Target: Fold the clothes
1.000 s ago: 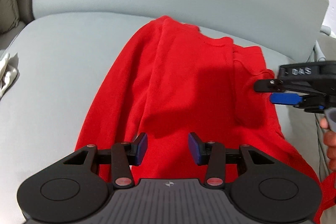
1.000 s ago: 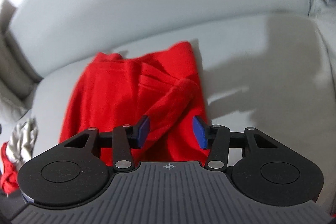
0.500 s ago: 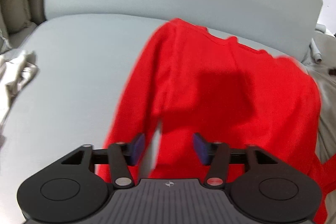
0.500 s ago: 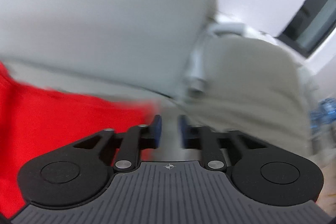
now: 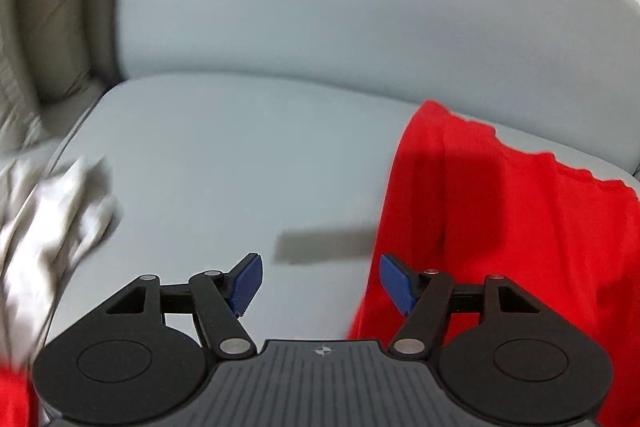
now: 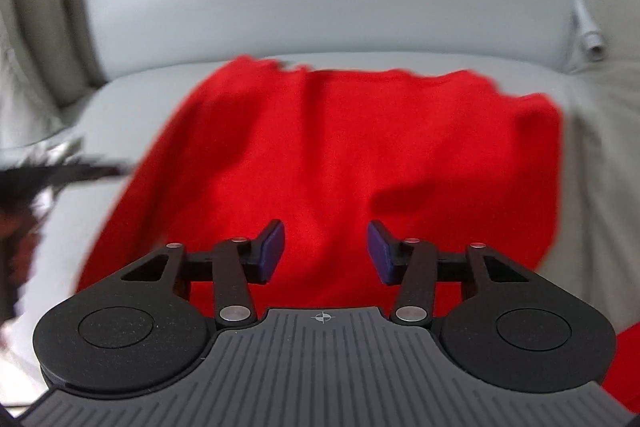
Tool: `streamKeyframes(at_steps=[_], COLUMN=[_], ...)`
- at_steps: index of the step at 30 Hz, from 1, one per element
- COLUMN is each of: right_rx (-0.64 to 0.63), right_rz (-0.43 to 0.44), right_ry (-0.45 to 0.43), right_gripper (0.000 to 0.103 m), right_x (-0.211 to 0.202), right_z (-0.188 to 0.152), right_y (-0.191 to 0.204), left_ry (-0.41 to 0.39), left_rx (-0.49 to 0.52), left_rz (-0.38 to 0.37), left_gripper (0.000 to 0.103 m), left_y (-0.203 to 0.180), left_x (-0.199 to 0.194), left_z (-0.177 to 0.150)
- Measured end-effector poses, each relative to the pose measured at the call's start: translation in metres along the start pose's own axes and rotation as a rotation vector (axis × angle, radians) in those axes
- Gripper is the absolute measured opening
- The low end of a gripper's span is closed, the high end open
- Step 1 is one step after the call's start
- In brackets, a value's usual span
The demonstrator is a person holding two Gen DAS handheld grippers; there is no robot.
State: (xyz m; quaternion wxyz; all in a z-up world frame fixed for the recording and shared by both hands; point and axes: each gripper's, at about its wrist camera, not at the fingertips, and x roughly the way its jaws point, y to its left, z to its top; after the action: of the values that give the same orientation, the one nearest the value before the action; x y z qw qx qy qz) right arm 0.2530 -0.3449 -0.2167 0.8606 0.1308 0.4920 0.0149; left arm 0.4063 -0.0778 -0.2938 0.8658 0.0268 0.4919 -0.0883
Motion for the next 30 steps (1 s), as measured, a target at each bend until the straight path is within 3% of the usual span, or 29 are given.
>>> streamKeyframes(at_steps=[4, 8, 14, 16, 17, 18, 24, 25, 26, 27, 29, 30], right_rx=[-0.014, -0.053, -0.068, -0.063, -0.063, -0.063, -0.09, -0.096, -0.095, -0.09, -0.082, -0.082], right_rz=[-0.004, -0.067, -0.14, -0.156, -0.16, -0.168, -0.165, -0.161, -0.154, -0.14, -0.125, -0.124], right_ry=[-0.017, -0.011, 0.044, 0.052, 0.052, 0.051, 0.011, 0.001, -0.002, -0.006, -0.012, -0.014], right_gripper=[0.052, 0.052, 0.053, 0.053, 0.053, 0.053, 0.053, 0.053, 0.053, 0.053, 0.054, 0.054], right_x=[-0.019, -0.041, -0.055, -0.059, -0.061, -0.064, -0.074, -0.075, -0.075, -0.076, -0.076, -0.075], right_z=[-0.014, -0.033, -0.055, -0.061, -0.063, -0.064, -0.06, -0.059, -0.059, -0.059, -0.06, -0.062], right_y=[0.017, 0.02, 0.003, -0.001, -0.003, -0.004, 0.0, 0.001, 0.002, 0.003, 0.004, 0.005], left_ry=[0.02, -0.004, -0.026, -0.018, -0.02, -0.022, -0.182, -0.177, -0.141, -0.074, -0.032, -0.026], left_rx=[0.052, 0.096, 0.12, 0.14, 0.131, 0.123, -0.028, -0.053, -0.097, -0.124, -0.107, -0.085], left_rz=[0.02, 0.027, 0.02, 0.031, 0.026, 0.021, 0.001, -0.031, -0.124, -0.22, -0.236, -0.216], left_gripper=[0.066, 0.078, 0.071, 0.057, 0.019, 0.0, 0.0, 0.0, 0.001, 0.028, 0.062, 0.065], left_y=[-0.012, -0.026, -0.046, -0.051, -0.052, -0.052, -0.01, -0.002, 0.012, 0.02, 0.017, 0.013], left_x=[0.039, 0.058, 0.07, 0.072, 0.07, 0.067, 0.01, 0.007, 0.005, 0.008, 0.013, 0.015], left_z=[0.029, 0.045, 0.06, 0.059, 0.061, 0.063, 0.08, 0.082, 0.085, 0.086, 0.081, 0.076])
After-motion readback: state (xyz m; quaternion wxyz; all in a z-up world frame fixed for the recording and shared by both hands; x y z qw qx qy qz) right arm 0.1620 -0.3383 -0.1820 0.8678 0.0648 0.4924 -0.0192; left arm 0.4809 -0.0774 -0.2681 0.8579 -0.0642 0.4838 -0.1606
